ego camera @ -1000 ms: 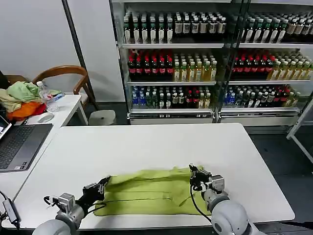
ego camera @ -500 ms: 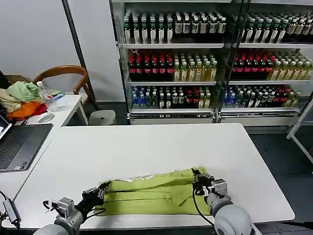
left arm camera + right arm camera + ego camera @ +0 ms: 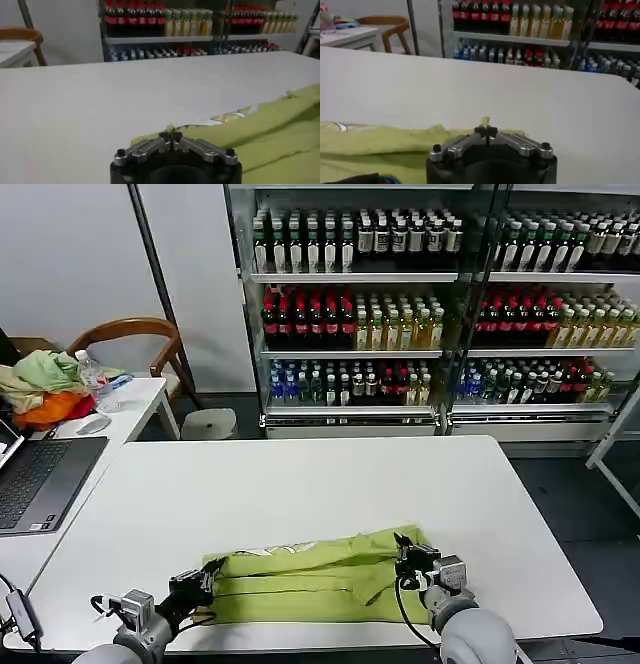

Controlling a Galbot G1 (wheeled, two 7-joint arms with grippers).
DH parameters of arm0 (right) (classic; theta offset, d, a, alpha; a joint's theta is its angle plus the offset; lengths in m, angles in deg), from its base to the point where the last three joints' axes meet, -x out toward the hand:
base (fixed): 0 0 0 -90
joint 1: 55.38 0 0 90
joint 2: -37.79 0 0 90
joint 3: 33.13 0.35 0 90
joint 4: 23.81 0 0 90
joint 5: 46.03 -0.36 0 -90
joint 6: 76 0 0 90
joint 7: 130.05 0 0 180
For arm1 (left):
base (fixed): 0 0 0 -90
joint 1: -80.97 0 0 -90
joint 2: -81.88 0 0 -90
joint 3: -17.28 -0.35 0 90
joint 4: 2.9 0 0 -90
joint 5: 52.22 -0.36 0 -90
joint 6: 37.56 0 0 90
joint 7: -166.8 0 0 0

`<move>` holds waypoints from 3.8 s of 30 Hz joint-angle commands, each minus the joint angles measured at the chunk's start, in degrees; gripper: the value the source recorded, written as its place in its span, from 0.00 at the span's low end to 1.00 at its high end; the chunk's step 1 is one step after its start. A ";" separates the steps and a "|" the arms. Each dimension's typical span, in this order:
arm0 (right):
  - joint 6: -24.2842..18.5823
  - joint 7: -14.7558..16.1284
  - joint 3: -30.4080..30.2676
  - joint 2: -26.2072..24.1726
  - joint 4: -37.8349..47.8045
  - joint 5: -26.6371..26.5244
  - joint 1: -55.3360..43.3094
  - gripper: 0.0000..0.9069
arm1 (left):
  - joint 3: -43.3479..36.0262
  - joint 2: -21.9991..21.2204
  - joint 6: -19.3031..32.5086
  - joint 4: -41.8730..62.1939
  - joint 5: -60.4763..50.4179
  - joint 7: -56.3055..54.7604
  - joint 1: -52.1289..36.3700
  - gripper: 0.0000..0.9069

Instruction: Fold and organize the clothes.

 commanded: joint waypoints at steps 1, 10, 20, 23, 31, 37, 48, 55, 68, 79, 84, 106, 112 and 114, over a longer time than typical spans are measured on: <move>-0.01 0.07 0.00 0.04 0.34 0.73 0.66 0.00 | -0.13 0.01 0.12 0.53 -0.16 -0.11 -0.28 0.04; -0.07 0.04 0.00 0.22 -1.00 1.13 1.75 0.00 | -0.12 0.08 -0.04 0.76 -0.15 -0.24 -0.53 0.04; -0.54 0.35 -0.31 0.67 -0.07 2.46 2.72 1.00 | -0.37 -0.18 -1.16 1.27 -2.03 -0.90 -0.75 1.00; -0.99 0.43 0.56 0.63 -0.57 3.01 3.22 1.00 | -0.37 -0.31 -1.20 0.91 -2.59 -1.22 -0.47 1.00; -2.67 3.73 4.51 -0.07 -4.65 5.38 6.94 1.00 | 1.37 -1.03 -0.15 -4.49 -1.51 -3.66 0.78 1.00; -4.28 6.07 8.35 -0.29 -6.56 6.87 8.99 1.00 | -2.54 -4.14 0.75 -8.13 -0.57 -14.84 1.28 1.00; -5.49 7.08 8.87 0.61 -5.84 8.84 8.45 1.00 | -4.52 -7.49 -2.95 -5.26 4.99 -29.60 0.76 1.00; -5.97 7.15 8.27 0.92 -5.72 10.71 8.52 1.00 | -4.52 -8.64 -2.00 -3.42 7.03 -30.07 -0.01 1.00; -6.39 7.16 8.74 1.25 -5.10 11.50 8.66 1.00 | -5.79 -10.67 -2.00 -3.18 8.52 -28.29 0.59 0.04; -6.57 7.07 8.54 1.44 -4.35 11.81 8.33 1.00 | -6.89 -11.06 -2.04 -3.83 7.22 -26.96 0.71 0.04; -6.60 7.02 8.51 1.50 -4.01 11.96 8.12 1.00 | -7.46 -11.61 -1.74 -3.02 5.49 -25.39 0.12 0.04; -7.04 6.84 9.69 0.75 -4.08 12.61 6.11 1.00 | 11.73 -6.60 -12.07 -4.47 1.64 -19.36 1.54 0.03; -7.21 6.81 10.18 0.41 -4.36 12.61 6.36 1.00 | 21.45 -4.58 -13.38 -1.97 1.92 -17.34 1.93 0.04; -7.34 6.79 10.46 0.30 -4.48 12.63 6.41 1.00 | 23.76 -2.83 -13.52 -1.19 3.70 -17.95 2.64 0.04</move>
